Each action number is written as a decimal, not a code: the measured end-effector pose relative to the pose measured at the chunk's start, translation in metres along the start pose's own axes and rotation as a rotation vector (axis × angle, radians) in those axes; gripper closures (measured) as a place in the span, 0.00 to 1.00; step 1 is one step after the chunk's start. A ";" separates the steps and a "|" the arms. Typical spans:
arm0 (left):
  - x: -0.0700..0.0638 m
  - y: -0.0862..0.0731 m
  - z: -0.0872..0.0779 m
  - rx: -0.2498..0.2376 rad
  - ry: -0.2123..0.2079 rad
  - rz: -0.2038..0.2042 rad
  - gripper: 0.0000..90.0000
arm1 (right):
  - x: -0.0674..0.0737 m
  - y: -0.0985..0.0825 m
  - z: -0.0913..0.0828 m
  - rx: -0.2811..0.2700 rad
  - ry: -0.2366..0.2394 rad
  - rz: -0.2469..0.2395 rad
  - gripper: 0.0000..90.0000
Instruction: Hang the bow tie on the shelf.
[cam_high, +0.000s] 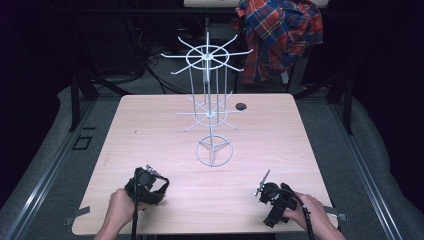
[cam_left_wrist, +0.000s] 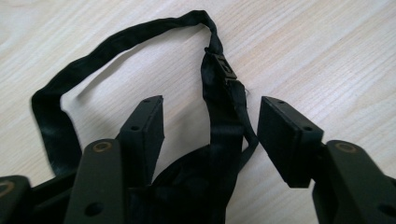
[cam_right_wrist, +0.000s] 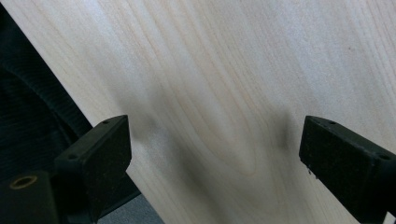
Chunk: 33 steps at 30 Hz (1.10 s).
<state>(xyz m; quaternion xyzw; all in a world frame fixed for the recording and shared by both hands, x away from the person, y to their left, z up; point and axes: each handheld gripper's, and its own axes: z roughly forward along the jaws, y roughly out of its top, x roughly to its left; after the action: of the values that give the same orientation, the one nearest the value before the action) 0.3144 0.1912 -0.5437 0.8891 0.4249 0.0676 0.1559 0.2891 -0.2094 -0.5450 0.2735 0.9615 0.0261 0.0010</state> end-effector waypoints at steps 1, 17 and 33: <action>0.000 0.000 0.000 0.000 0.000 0.000 0.50 | 0.000 0.000 0.000 0.000 0.000 0.000 0.10; -0.003 0.001 0.000 0.038 0.026 0.065 0.83 | 0.003 -0.001 -0.001 -0.013 -0.007 -0.001 0.10; -0.001 -0.001 -0.011 -0.027 0.050 0.070 0.88 | 0.004 0.002 -0.001 -0.009 -0.006 -0.006 0.10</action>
<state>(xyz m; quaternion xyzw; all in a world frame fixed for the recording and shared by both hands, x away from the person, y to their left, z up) 0.3099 0.1936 -0.5336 0.8994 0.3962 0.1010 0.1548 0.2868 -0.2062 -0.5439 0.2706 0.9622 0.0298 0.0051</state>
